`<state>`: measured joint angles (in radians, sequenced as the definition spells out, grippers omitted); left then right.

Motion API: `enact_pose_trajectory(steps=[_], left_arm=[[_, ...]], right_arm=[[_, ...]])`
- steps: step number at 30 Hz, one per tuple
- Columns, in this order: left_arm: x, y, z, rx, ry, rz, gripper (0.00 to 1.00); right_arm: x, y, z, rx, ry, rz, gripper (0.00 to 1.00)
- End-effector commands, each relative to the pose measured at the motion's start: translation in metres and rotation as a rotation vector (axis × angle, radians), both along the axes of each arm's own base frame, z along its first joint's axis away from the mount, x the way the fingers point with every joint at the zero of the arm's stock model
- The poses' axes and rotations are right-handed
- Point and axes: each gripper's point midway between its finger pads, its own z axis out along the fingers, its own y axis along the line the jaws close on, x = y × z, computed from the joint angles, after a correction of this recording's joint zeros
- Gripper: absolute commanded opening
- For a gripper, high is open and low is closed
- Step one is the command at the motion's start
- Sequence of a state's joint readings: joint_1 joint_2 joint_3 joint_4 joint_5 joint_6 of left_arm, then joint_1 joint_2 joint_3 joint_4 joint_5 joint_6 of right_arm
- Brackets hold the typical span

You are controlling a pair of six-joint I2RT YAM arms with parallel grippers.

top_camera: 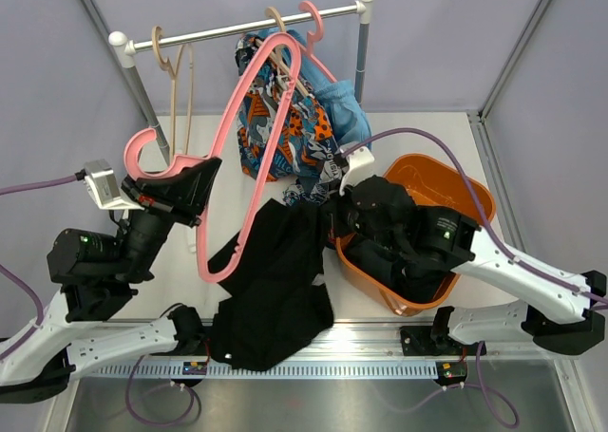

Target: Remove the shorts from the hanger

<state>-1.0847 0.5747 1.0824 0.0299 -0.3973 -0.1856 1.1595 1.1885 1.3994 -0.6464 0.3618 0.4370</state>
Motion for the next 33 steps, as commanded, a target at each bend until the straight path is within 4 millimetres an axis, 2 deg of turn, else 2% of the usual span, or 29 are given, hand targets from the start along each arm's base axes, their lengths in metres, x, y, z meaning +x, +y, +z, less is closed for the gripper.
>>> enact_pose_trajectory(steps=[1, 2, 4, 5, 7, 8, 12, 14, 18, 20, 25, 29, 33], left_arm=[[0.010, 0.017, 0.024, -0.072, 0.010, 0.096, 0.00], [0.012, 0.015, 0.020, -0.052, 0.019, 0.100, 0.00], [0.013, 0.015, 0.017, -0.040, 0.027, 0.105, 0.00], [0.014, 0.015, 0.013, -0.025, 0.037, 0.108, 0.00], [0.015, 0.015, 0.009, -0.017, 0.049, 0.111, 0.00], [0.016, 0.013, 0.003, 0.005, 0.063, 0.115, 0.00], [0.019, 0.015, -0.011, 0.035, 0.093, 0.131, 0.00], [0.020, 0.016, -0.017, 0.047, 0.107, 0.141, 0.00], [0.019, 0.021, -0.024, 0.047, 0.113, 0.147, 0.00], [0.019, 0.022, -0.027, 0.048, 0.117, 0.150, 0.00], [0.019, 0.021, -0.033, 0.064, 0.127, 0.151, 0.00], [0.019, 0.021, -0.037, 0.078, 0.133, 0.152, 0.00], [0.019, 0.027, -0.039, 0.080, 0.144, 0.167, 0.00]], right_arm=[[0.012, -0.032, 0.064, 0.056, -0.142, -0.105, 0.00], [0.011, -0.047, 0.097, 0.106, -0.188, -0.126, 0.00], [0.015, -0.077, 0.128, 0.095, -0.269, -0.193, 0.00], [0.011, -0.098, 0.165, 0.165, -0.318, -0.225, 0.00], [0.014, -0.134, 0.199, 0.171, -0.404, -0.317, 0.00], [0.010, -0.159, 0.232, 0.223, -0.469, -0.355, 0.00], [0.001, -0.233, 0.295, 0.330, -0.620, -0.529, 0.00], [-0.004, -0.264, 0.316, 0.365, -0.679, -0.610, 0.00], [-0.003, -0.291, 0.325, 0.345, -0.718, -0.732, 0.00], [0.000, -0.286, 0.317, 0.329, -0.714, -0.745, 0.00], [0.020, -0.239, 0.280, 0.211, -0.676, -0.705, 0.00], [0.031, -0.208, 0.257, 0.169, -0.638, -0.662, 0.00], [0.038, -0.197, 0.240, 0.127, -0.606, -0.673, 0.00]])
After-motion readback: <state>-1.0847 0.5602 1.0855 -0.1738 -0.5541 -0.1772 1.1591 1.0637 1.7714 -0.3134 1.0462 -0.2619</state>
